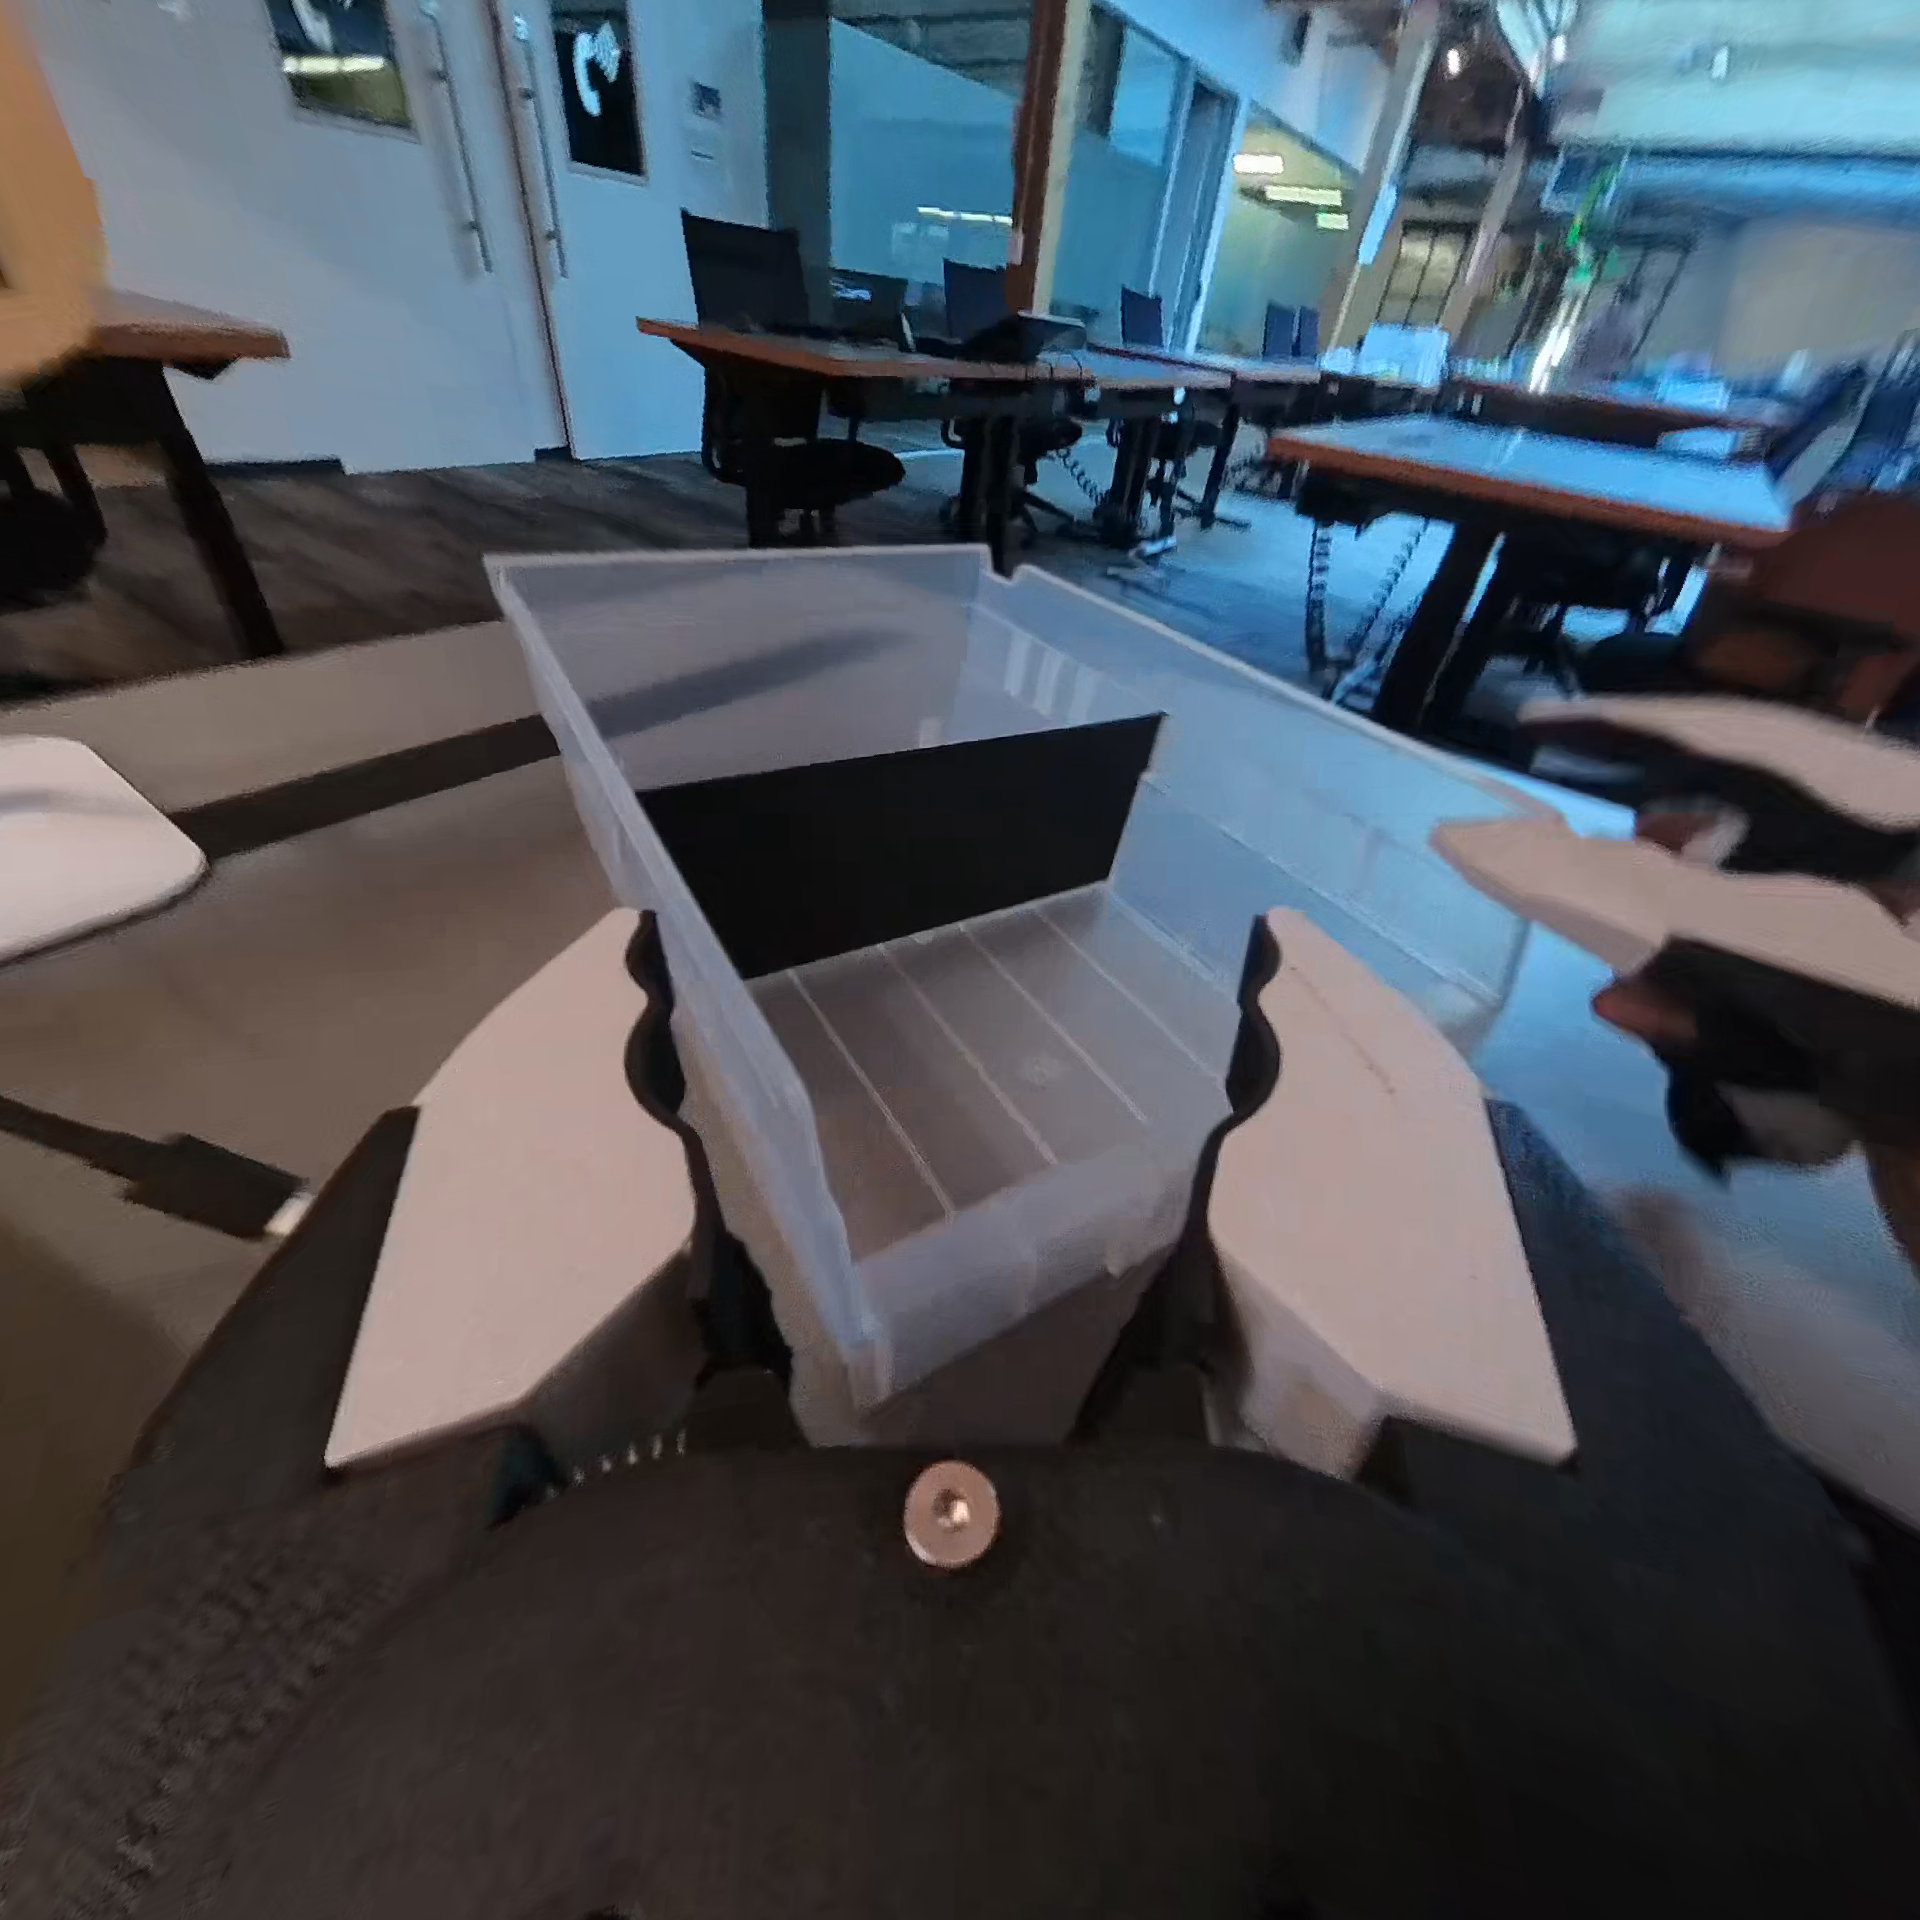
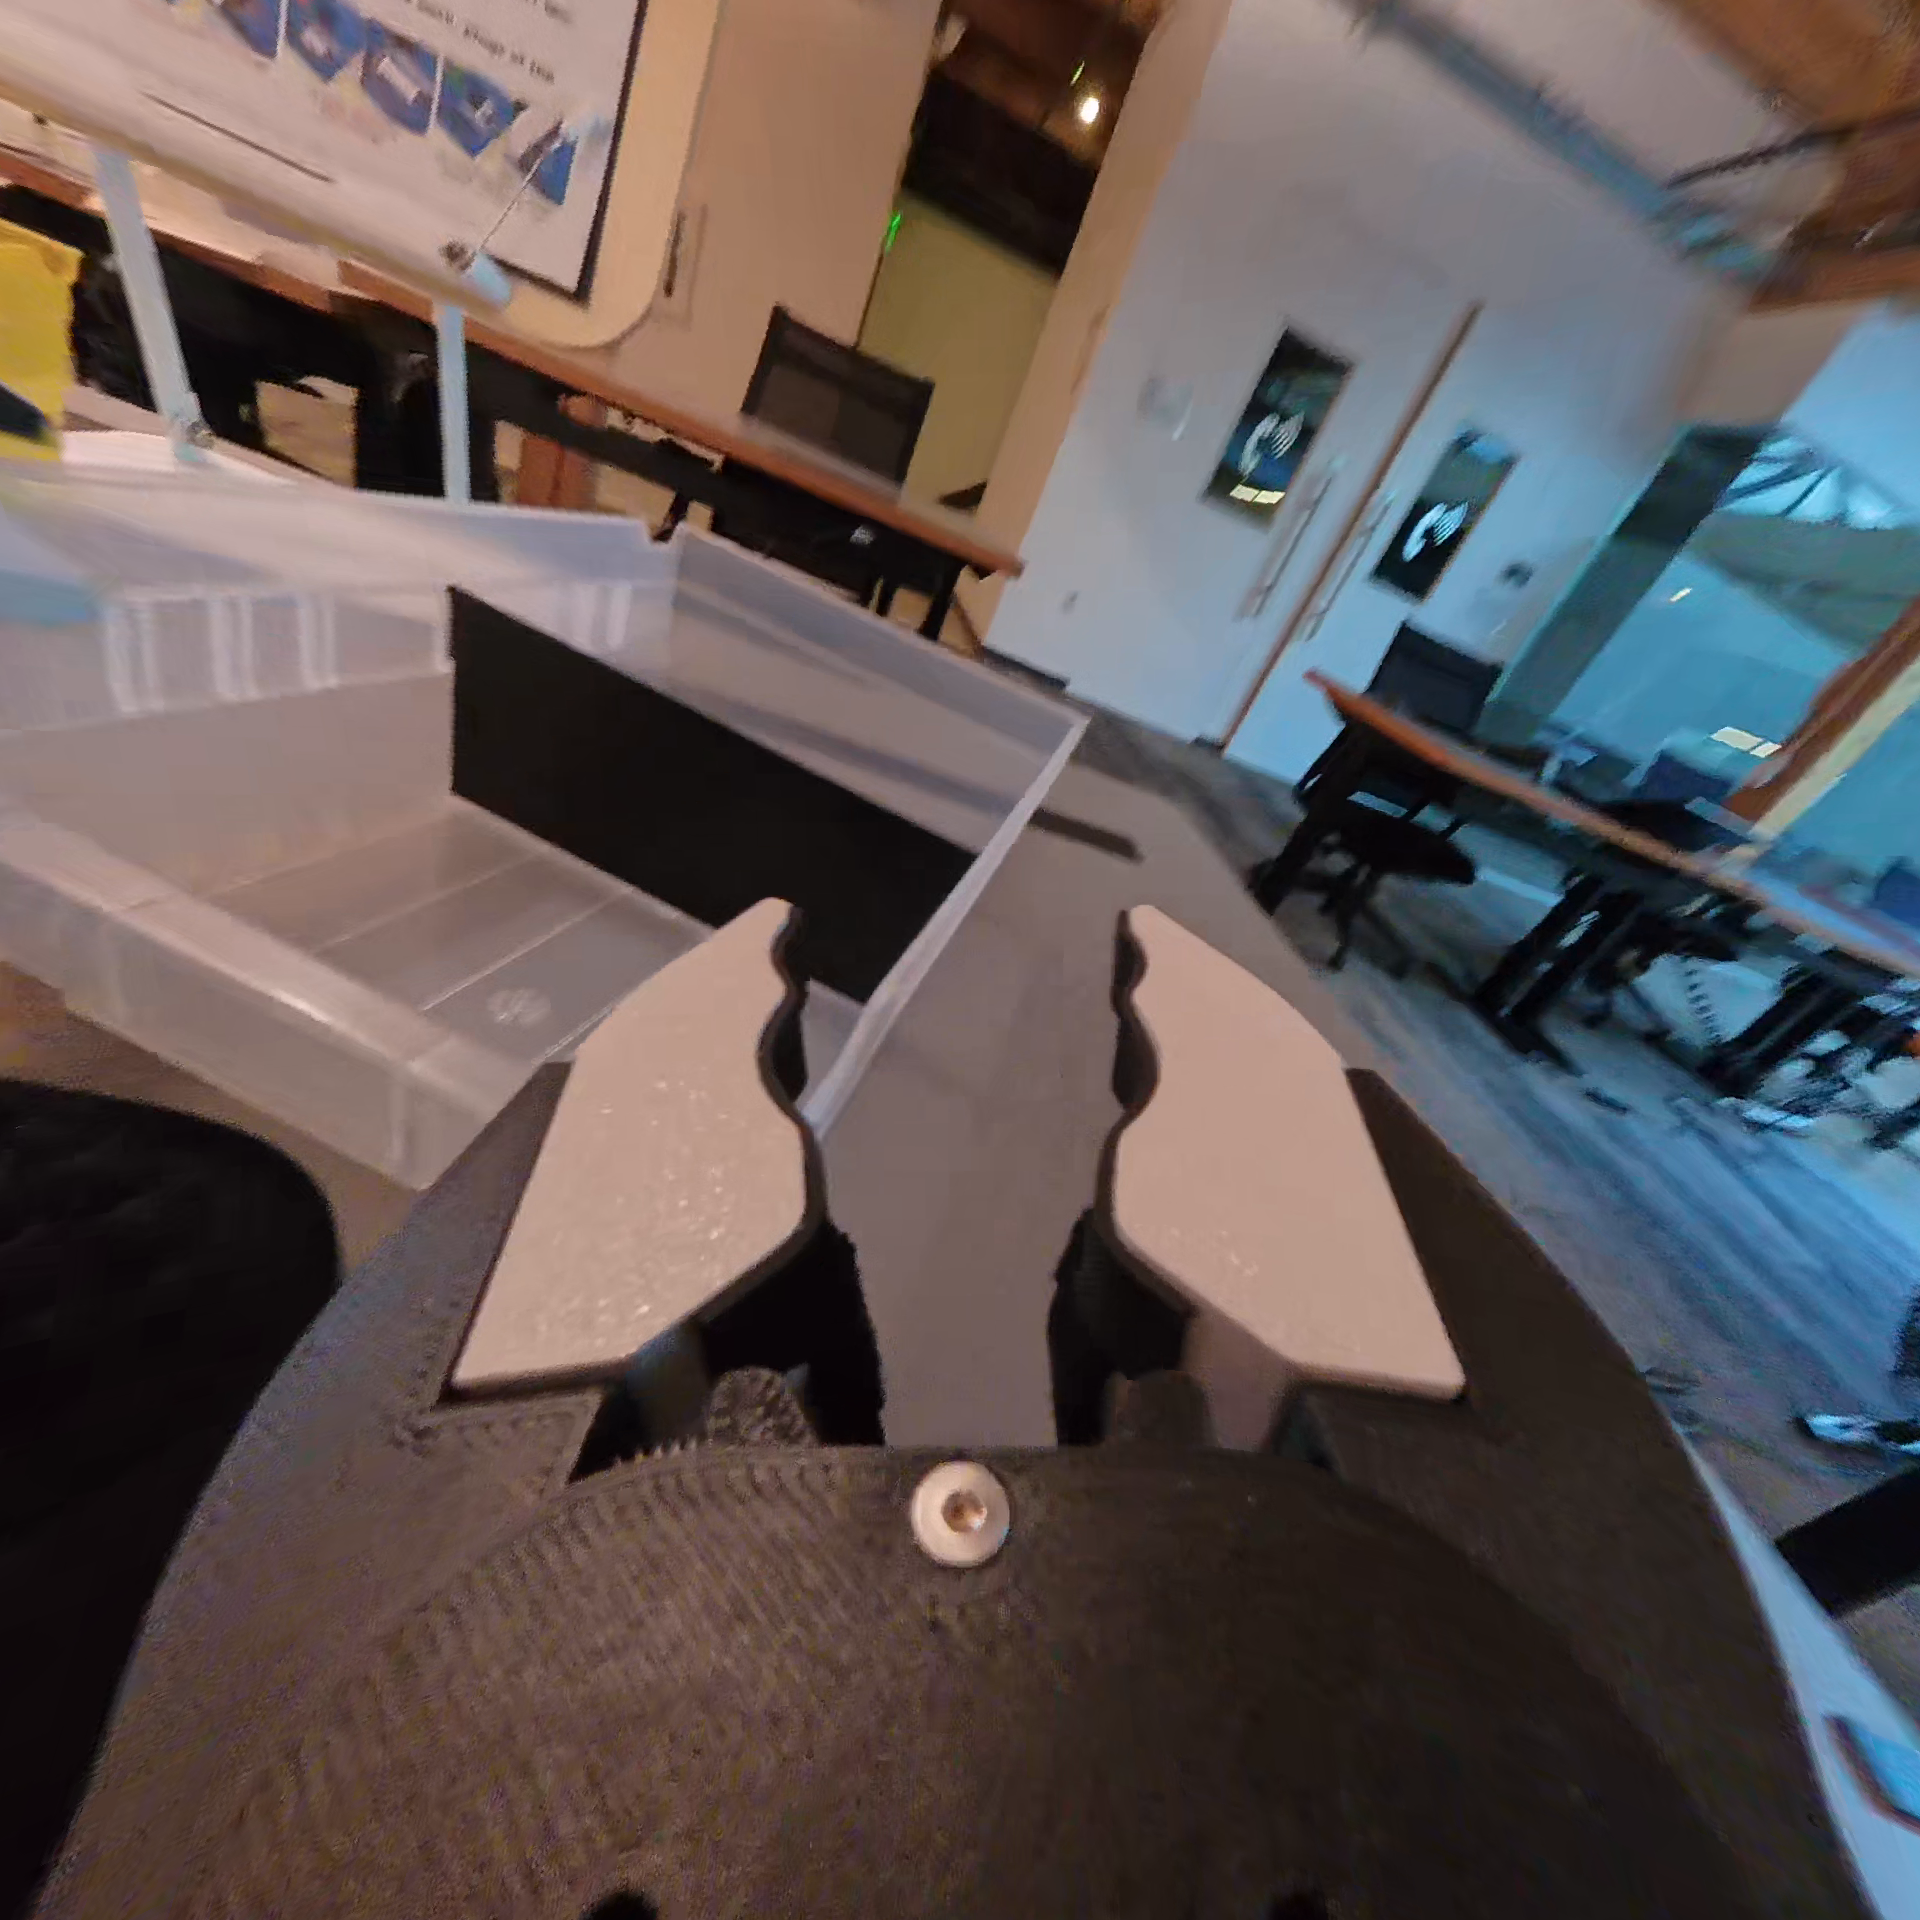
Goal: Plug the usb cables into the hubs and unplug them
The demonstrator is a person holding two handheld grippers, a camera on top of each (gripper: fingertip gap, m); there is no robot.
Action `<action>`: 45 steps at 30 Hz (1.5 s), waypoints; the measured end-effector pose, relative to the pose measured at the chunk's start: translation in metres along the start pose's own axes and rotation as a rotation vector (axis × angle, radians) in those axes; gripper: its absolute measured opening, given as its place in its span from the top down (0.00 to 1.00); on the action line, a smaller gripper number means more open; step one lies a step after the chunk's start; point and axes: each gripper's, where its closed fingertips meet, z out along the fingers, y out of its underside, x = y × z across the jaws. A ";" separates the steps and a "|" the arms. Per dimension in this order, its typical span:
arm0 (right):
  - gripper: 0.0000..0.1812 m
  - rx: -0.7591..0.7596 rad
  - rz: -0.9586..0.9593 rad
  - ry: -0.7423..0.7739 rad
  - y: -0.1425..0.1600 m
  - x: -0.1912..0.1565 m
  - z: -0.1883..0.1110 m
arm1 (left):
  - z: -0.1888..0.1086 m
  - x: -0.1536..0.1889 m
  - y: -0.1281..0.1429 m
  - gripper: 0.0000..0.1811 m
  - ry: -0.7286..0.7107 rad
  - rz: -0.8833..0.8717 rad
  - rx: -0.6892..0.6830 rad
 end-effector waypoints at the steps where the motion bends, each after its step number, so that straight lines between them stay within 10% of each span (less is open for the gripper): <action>1: 0.65 0.018 -0.038 0.021 -0.007 0.005 -0.003 | -0.011 0.005 -0.004 0.41 -0.001 0.079 -0.015; 7: 0.72 0.043 -0.507 -0.275 -0.039 -0.053 -0.019 | -0.111 -0.011 -0.007 0.57 -0.130 0.712 -0.153; 10: 0.72 -0.135 -0.605 -0.510 -0.007 -0.103 -0.019 | -0.150 -0.068 0.026 0.62 -0.236 0.778 -0.398; 17: 0.80 -0.286 -0.848 -0.535 0.021 -0.145 0.003 | -0.192 -0.149 0.082 0.71 -0.325 0.913 -0.739; 45: 0.82 -0.438 -0.902 -0.385 0.082 0.006 -0.030 | -0.451 -0.235 0.101 0.80 -0.584 0.833 -1.089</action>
